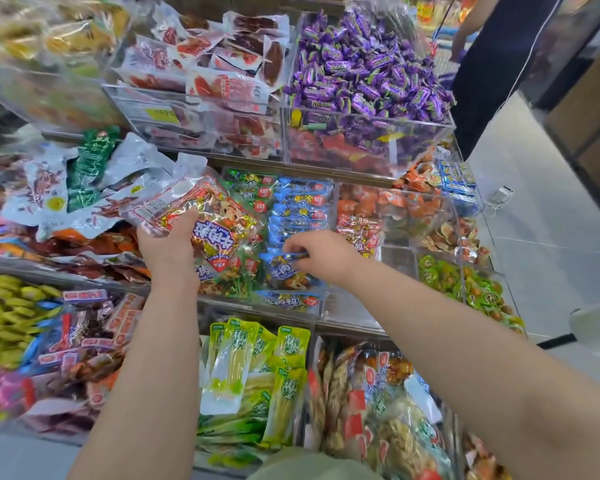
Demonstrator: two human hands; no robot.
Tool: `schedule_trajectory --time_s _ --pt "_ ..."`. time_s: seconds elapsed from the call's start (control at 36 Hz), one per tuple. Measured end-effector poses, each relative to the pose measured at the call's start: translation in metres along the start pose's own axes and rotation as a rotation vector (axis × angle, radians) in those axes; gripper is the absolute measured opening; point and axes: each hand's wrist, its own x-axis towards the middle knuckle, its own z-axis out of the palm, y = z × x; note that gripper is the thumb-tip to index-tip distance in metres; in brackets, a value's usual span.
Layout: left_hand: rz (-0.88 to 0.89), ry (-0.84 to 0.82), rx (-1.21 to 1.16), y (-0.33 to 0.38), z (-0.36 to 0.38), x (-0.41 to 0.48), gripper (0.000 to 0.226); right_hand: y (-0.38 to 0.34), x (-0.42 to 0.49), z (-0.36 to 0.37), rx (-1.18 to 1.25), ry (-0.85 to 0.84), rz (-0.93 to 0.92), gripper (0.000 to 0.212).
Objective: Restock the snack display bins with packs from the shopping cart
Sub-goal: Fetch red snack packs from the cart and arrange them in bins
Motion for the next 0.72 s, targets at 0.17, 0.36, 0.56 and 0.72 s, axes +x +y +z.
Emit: schedule_trajectory --time_s 0.17,0.36,0.56,0.72 --pt "0.013 -0.003 -0.007 -0.001 -0.005 0.0 0.106 -0.004 0.0 0.014 0.068 -0.005 -0.038 0.022" --pt "0.008 -0.006 0.058 0.001 -0.006 -0.001 0.109 0.0 -0.003 0.017 -0.16 -0.118 0.063 0.038" --pt "0.024 0.009 0.057 0.001 -0.01 -0.002 0.109 -0.03 -0.032 0.023 -0.464 0.16 0.0 0.083" --pt "0.04 0.0 0.064 0.001 -0.007 -0.006 0.108 -0.03 -0.028 0.058 -0.642 0.016 -0.053 0.097"
